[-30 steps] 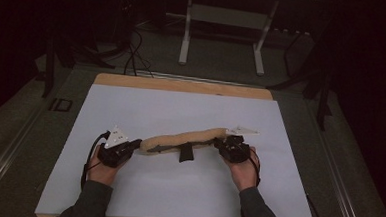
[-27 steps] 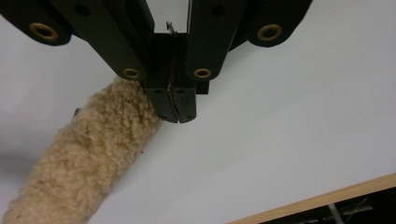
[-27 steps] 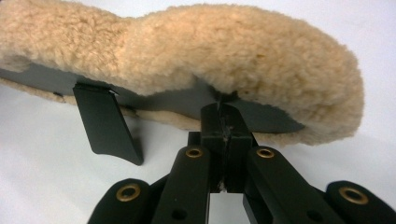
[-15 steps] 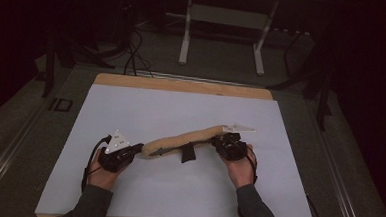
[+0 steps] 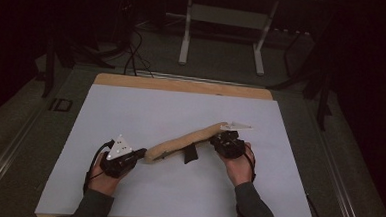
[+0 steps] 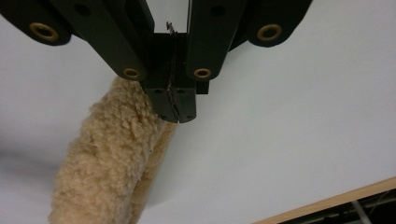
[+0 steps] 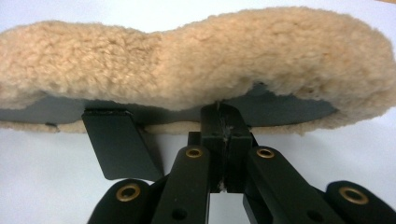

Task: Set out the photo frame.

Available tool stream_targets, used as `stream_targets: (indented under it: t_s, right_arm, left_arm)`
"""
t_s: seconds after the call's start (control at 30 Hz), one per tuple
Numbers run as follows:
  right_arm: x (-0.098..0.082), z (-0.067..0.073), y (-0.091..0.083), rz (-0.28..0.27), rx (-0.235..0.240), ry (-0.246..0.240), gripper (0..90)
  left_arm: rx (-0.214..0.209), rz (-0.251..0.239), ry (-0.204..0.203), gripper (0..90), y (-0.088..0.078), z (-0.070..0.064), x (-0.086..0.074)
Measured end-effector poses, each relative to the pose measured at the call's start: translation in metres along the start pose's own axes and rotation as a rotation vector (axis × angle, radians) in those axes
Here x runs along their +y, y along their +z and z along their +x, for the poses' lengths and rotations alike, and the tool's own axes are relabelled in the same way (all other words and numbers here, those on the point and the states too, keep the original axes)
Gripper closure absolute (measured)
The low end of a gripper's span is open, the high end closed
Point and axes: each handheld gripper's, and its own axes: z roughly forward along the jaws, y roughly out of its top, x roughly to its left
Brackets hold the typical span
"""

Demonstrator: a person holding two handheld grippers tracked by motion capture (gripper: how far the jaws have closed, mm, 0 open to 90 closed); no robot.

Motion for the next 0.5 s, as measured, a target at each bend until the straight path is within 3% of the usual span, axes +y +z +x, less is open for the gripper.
stream_targets:
  t_s: [0.5]
  right_arm:
    - [0.004, 0.006, 0.004, 0.009, 0.001, -0.012, 89.6]
  left_arm:
    - [-0.047, -0.010, 0.027, 90.0, 0.002, -0.013, 0.002]
